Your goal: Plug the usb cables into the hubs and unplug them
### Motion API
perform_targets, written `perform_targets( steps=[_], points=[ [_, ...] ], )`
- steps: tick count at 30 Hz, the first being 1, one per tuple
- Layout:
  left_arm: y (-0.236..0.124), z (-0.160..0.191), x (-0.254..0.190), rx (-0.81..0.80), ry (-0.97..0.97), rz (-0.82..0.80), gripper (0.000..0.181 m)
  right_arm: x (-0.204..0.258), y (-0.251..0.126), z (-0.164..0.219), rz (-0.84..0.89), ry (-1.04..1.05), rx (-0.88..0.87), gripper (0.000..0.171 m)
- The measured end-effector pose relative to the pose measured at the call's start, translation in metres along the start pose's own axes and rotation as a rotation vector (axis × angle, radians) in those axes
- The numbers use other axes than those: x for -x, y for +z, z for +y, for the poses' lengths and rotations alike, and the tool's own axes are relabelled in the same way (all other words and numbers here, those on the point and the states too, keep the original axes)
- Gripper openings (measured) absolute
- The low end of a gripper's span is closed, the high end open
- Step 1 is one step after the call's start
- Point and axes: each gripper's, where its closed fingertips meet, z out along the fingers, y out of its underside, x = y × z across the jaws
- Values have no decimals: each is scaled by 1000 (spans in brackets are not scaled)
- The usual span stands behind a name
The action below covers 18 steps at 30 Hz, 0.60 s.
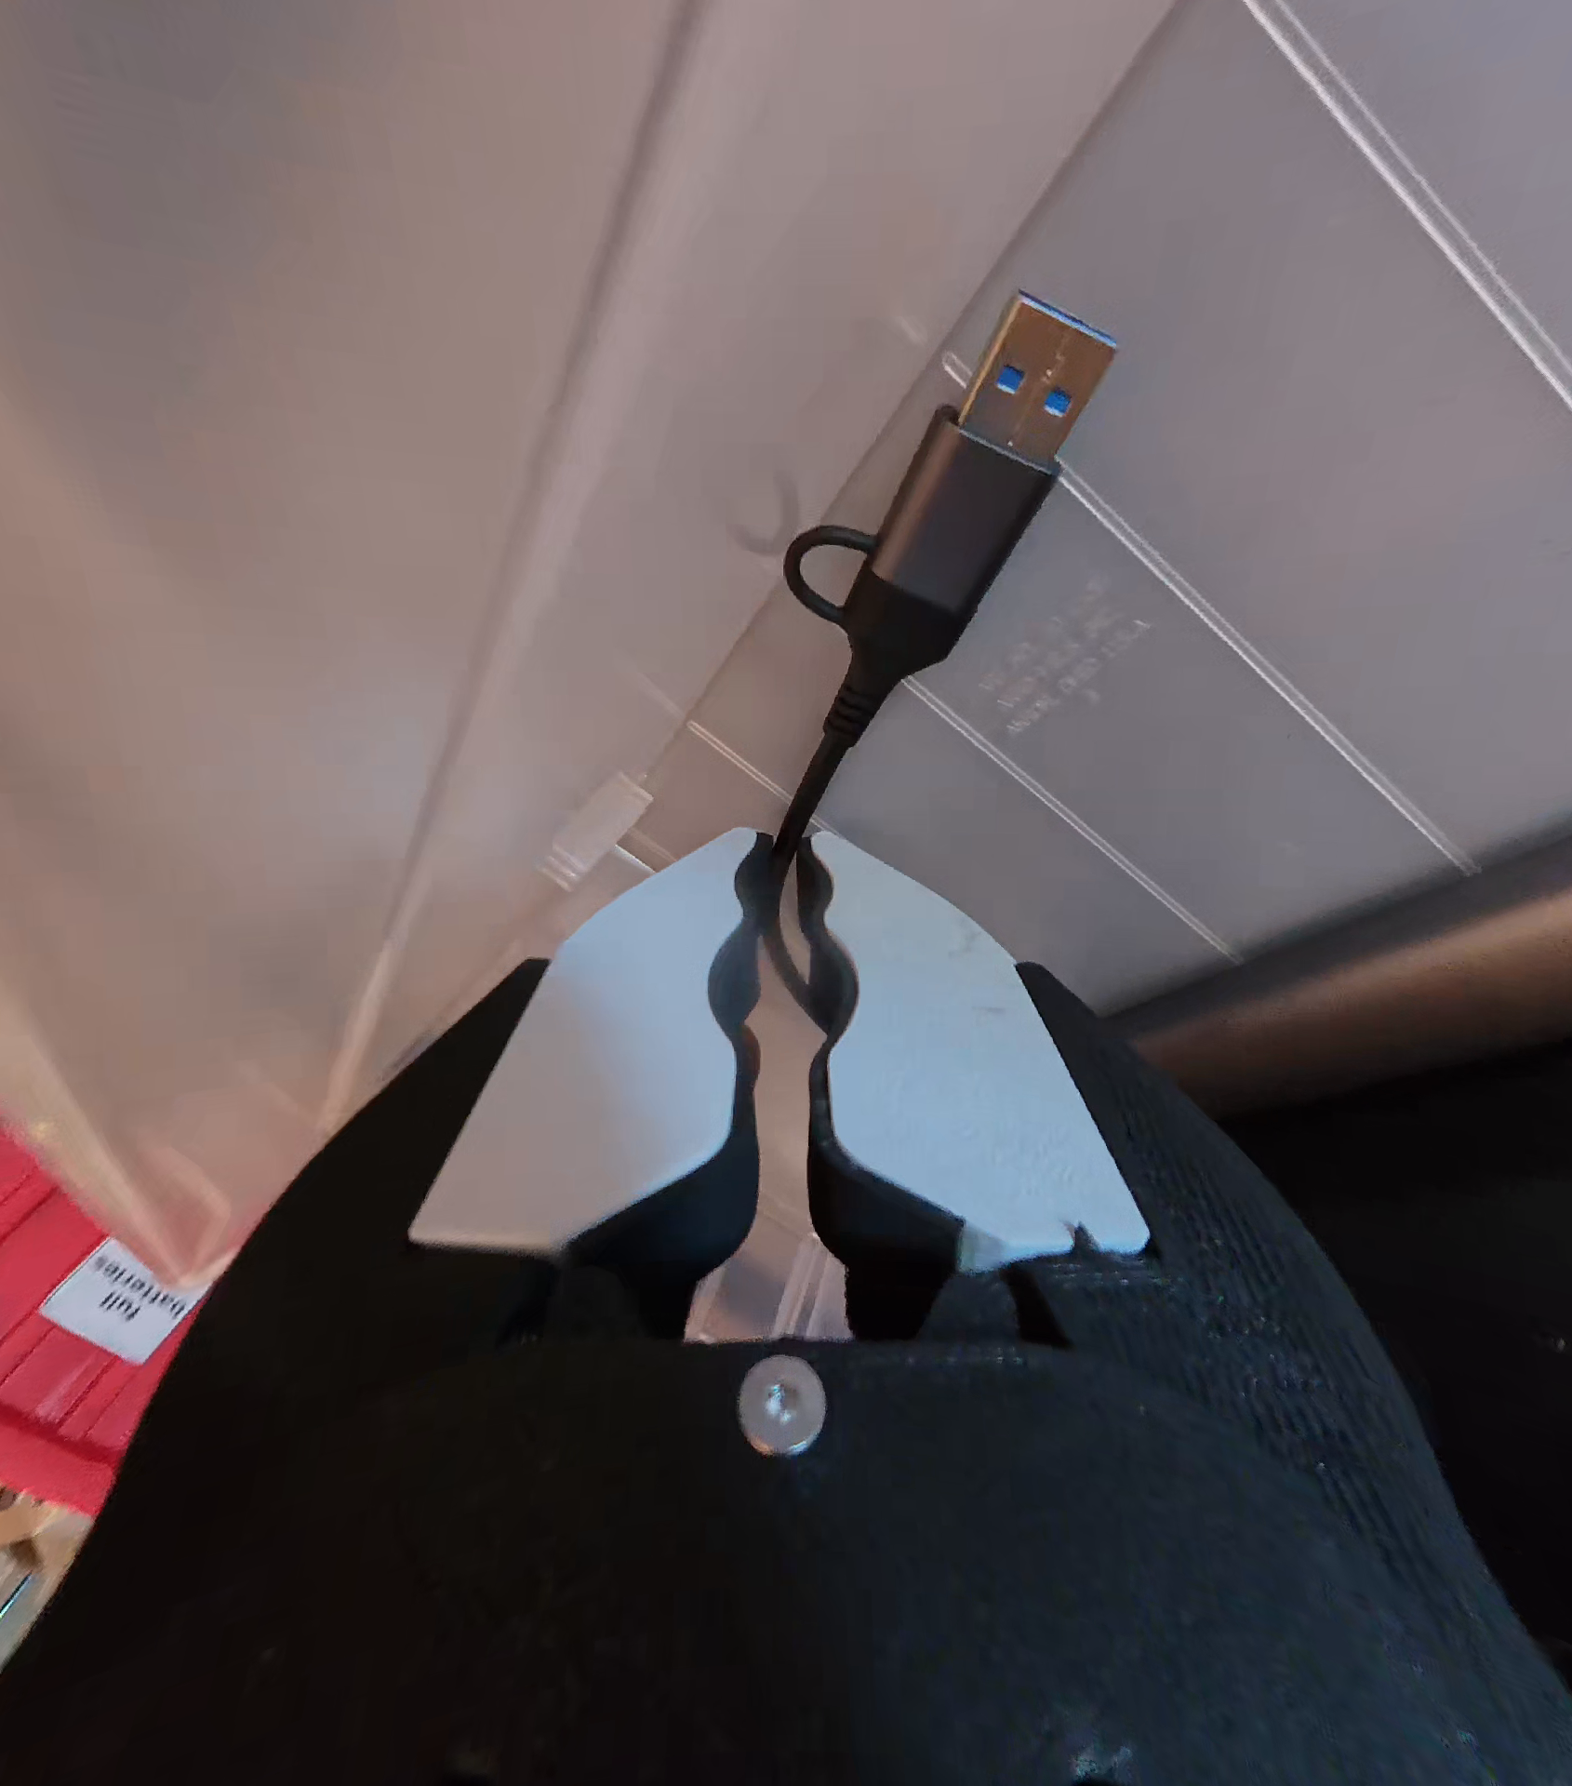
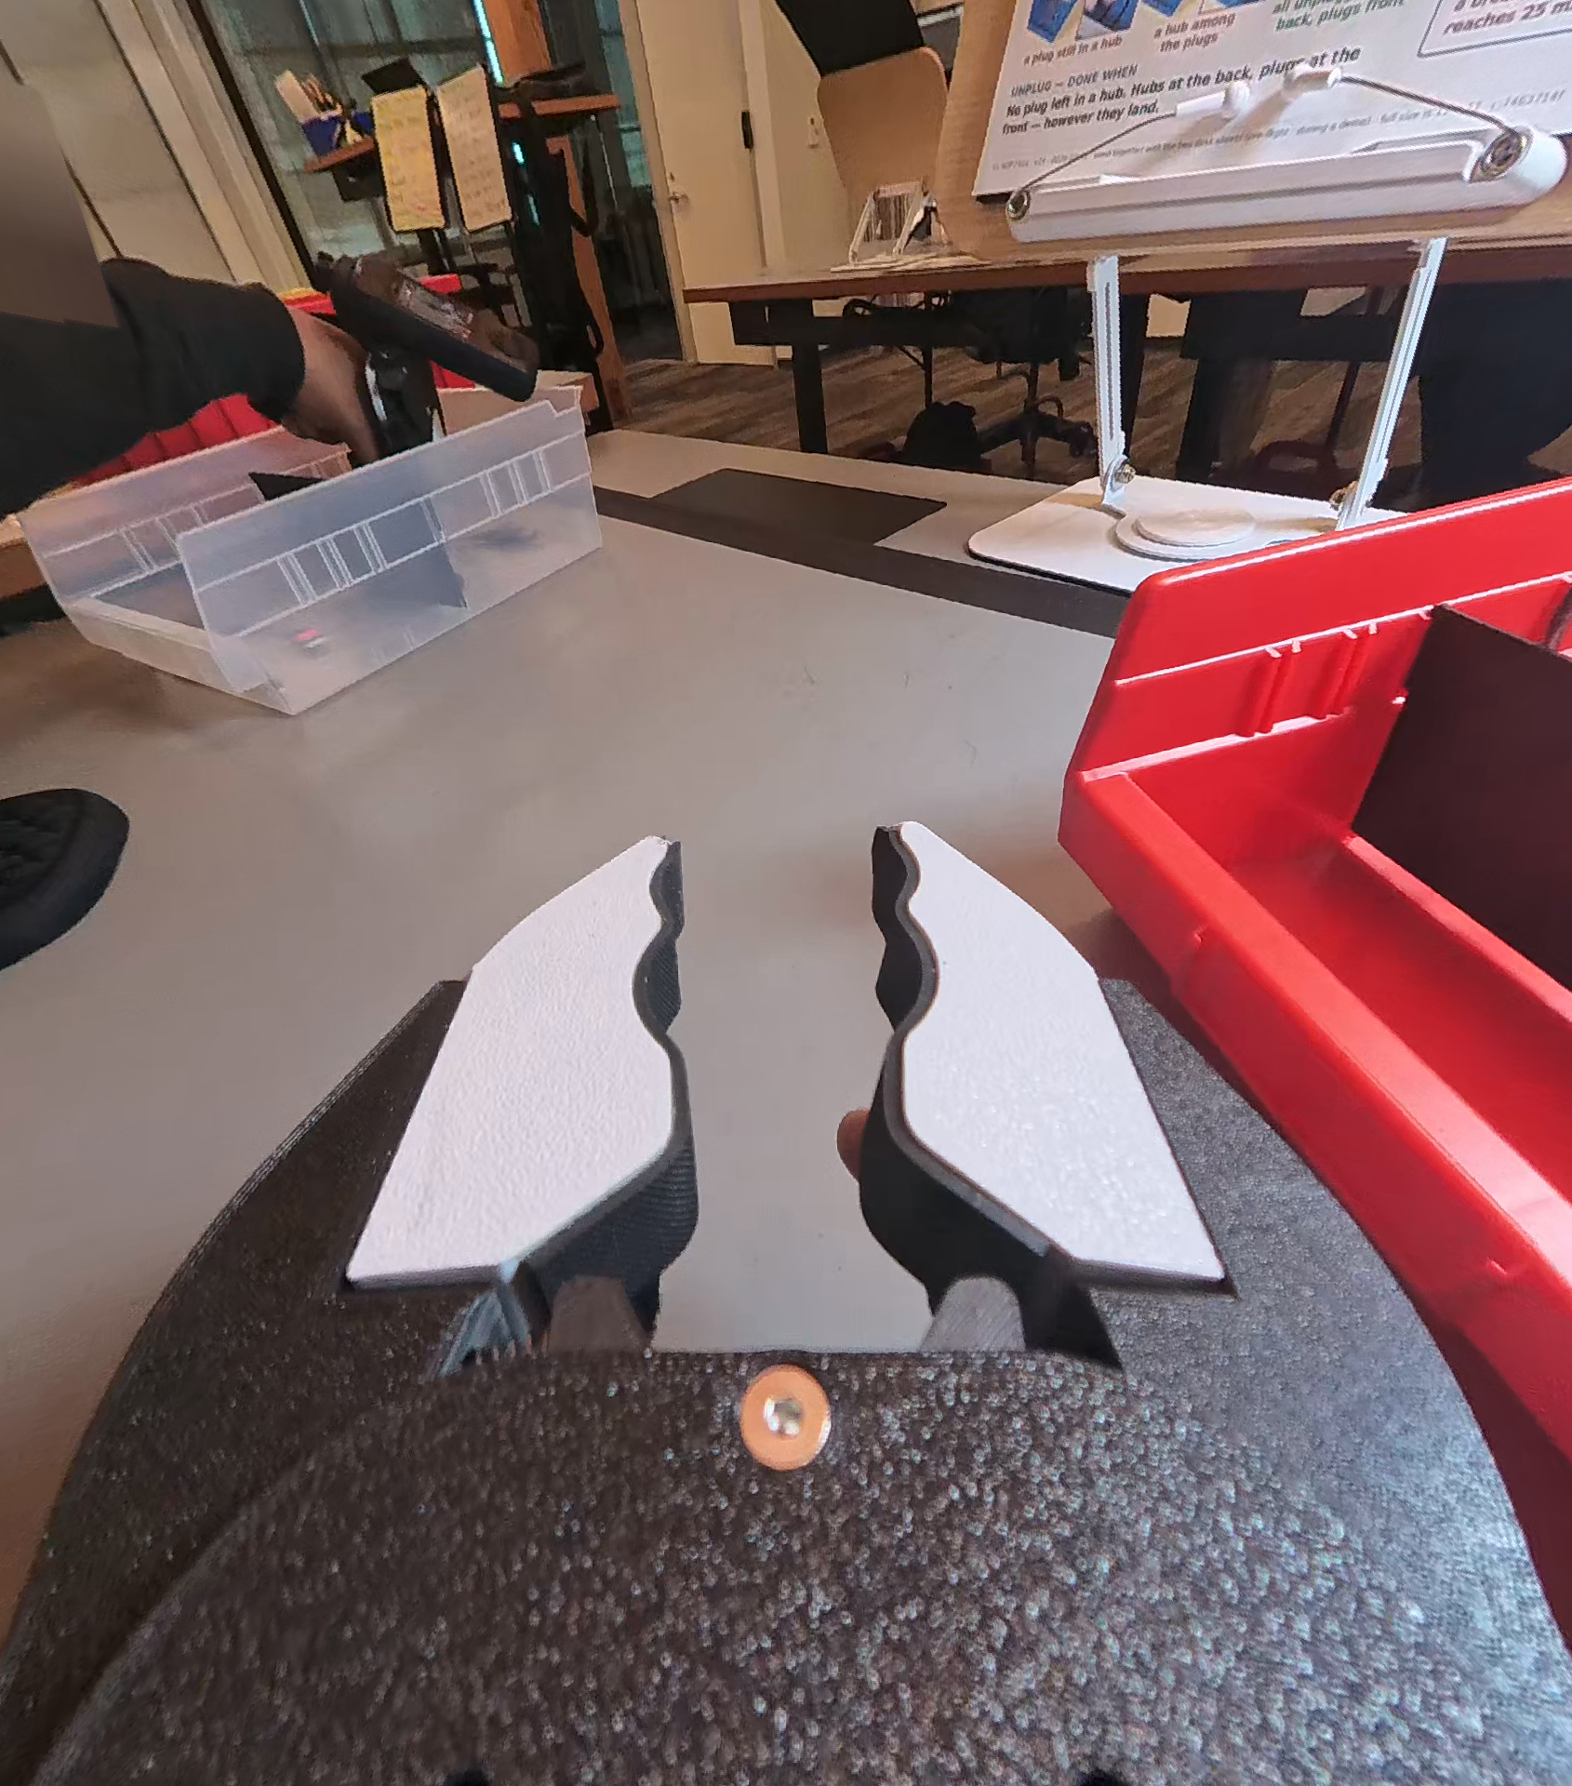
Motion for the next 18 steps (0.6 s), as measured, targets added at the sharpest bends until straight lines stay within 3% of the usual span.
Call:
perform_targets(
  steps=[1,3,6,11,14,18],
  points=[
    [-1,1,2,10,3,-40,5,0,-1,-1,2,-2,-4,38],
    [-13,2,4,-10,23,-118,4,1,-2,-3,0,-2,-16,37],
    [-60,-3,6,-177,-14,-189,4,5,-3,-5,-15,-4,-27,36],
    [-196,-9,-5,-624,-83,-277,4,18,0,-8,-50,-32,-30,35],
    [-285,-17,-47,-946,-69,-241,4,30,8,-14,-84,-70,-17,35],
    [-366,-35,-143,-1296,36,-82,4,62,26,-39,-174,-146,5,37]
  ],
)
